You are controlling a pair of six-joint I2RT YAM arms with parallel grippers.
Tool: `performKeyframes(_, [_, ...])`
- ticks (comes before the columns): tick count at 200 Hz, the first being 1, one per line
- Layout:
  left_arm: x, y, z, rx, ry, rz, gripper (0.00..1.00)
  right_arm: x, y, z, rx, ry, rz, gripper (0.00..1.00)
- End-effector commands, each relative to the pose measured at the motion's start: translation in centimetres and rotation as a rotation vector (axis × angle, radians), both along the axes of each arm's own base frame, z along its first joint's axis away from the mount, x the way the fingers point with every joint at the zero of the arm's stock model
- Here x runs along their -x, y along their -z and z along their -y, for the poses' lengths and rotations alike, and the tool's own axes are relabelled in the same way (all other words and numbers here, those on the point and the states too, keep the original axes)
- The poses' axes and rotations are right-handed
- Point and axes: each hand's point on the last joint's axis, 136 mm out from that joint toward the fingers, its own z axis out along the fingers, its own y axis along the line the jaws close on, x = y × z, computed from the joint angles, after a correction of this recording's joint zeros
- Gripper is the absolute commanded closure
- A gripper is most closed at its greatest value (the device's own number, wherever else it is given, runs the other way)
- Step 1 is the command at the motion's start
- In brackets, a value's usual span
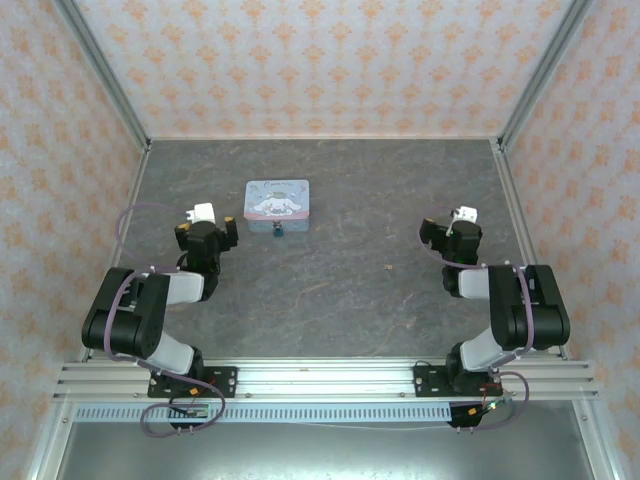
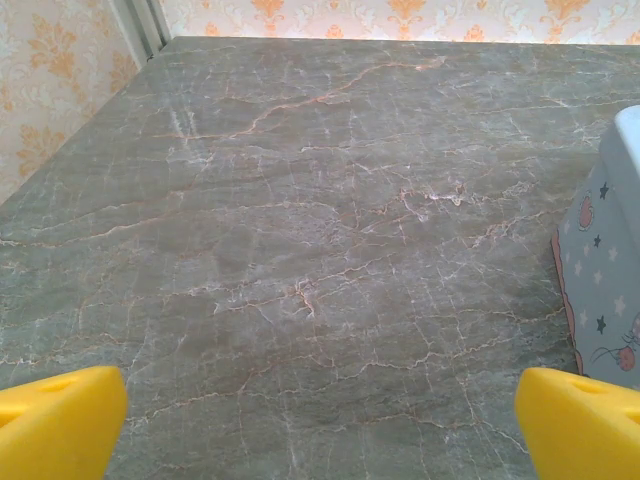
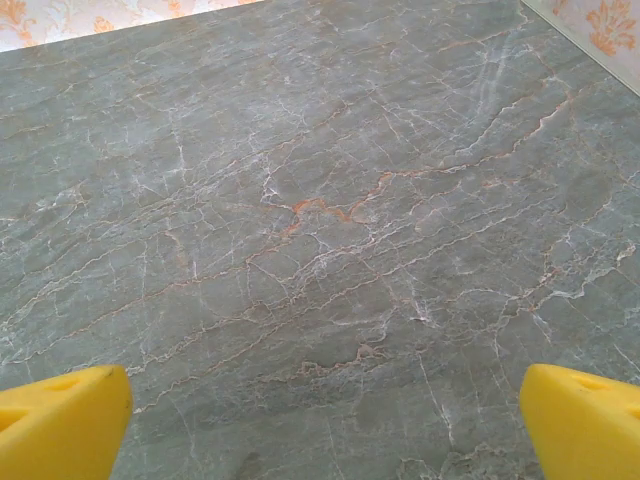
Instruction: Unlock a padlock with a key
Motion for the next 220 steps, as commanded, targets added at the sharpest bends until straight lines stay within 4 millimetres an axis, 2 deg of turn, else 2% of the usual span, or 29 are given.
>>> performKeyframes(1, [-0.4,-0.8,-0.3,-0.013,-0.002,0.020,0.00,-0.8,-1.4,0.1,0.002,0.017,0.049,0.01])
performKeyframes(156, [-0.3,-0.8,-0.3,-0.012,-0.002,0.021,0.00,-0.7,-1.6,0.0,-0.002,0.007,0.057,0.01])
performKeyframes(173, [-0.2,-1.9,-0.5,-0.013,-0.017,0.022,0.00,-0.5,-3.0,-0.2,-0.003,-0.003,0.071,0.01])
performKeyframes(195, [0.8,-4.5,-1.0,-0.007,-0.044,0.032,0.00,0.3,-5.1,-0.2,-0.027,0.007,0.029,0.00])
performKeyframes(207, [1.4,-5.9,-0.8,0.027,-0.044,0.042,0.00,0.6,-6.1,-1.0,-0.065,-0.017,0.012,0.00])
performKeyframes(220, [1.9,-7.5,-0.1,0.113,-0.029,0.052,0.00,1.2,-7.1,-2.6,-0.095,-0.076,-0.008,0.01])
